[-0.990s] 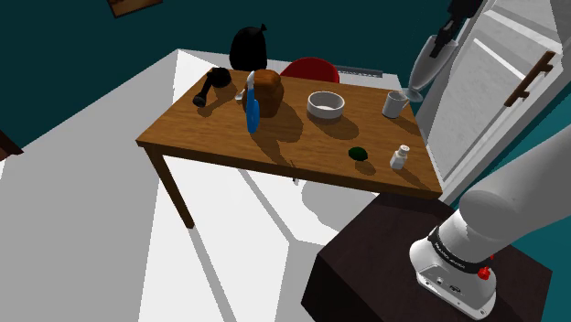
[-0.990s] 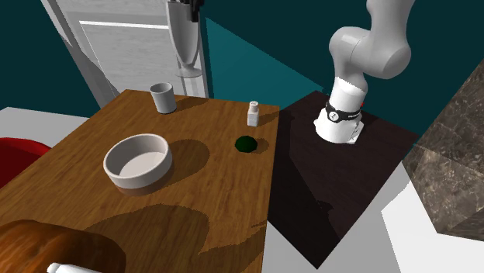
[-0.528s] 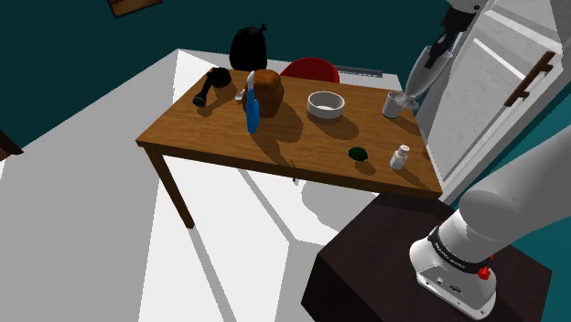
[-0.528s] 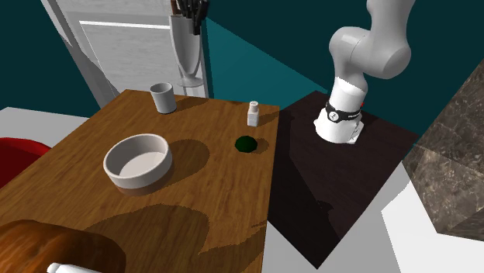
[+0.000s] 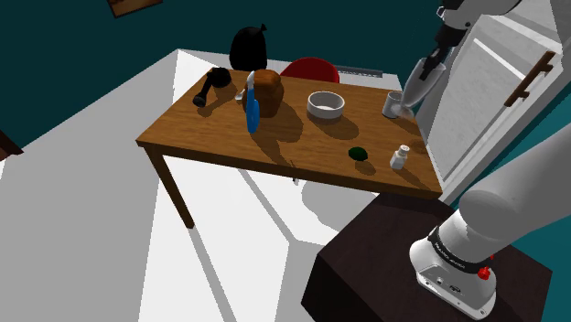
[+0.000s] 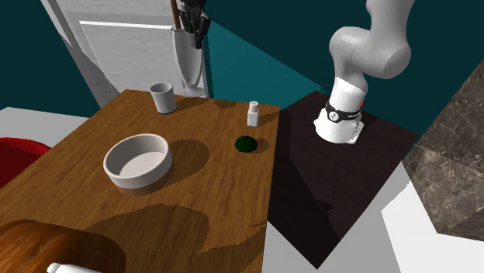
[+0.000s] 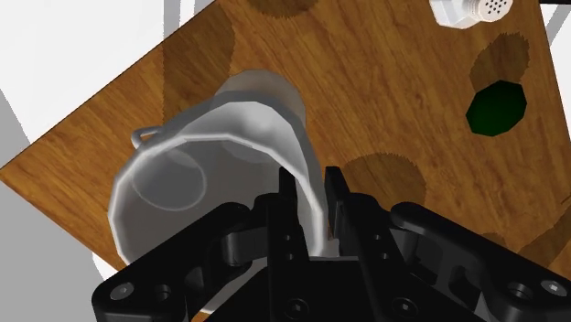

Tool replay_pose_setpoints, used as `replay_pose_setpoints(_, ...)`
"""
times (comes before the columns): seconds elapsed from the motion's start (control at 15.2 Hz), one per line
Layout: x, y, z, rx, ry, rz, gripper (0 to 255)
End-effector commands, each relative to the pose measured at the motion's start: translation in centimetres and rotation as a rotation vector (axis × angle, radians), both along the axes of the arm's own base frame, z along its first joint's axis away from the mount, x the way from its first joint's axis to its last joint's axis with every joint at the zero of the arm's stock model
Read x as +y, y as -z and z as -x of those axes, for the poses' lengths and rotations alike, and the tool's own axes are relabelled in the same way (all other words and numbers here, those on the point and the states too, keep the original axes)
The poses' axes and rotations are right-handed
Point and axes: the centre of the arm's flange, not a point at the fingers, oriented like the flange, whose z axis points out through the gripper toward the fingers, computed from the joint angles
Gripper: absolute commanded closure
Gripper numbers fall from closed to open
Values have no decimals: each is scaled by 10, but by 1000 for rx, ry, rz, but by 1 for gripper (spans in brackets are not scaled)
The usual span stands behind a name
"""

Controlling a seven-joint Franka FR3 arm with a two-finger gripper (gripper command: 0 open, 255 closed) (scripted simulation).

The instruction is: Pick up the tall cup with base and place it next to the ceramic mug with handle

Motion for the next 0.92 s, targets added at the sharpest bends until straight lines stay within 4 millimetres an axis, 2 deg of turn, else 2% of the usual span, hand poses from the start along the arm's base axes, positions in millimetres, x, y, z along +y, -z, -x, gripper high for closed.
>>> replay_pose_setpoints(0.0,0,10,0,-1,0,1,255)
replay_pose_setpoints(0.86,0,79,0,-1,0,1,255)
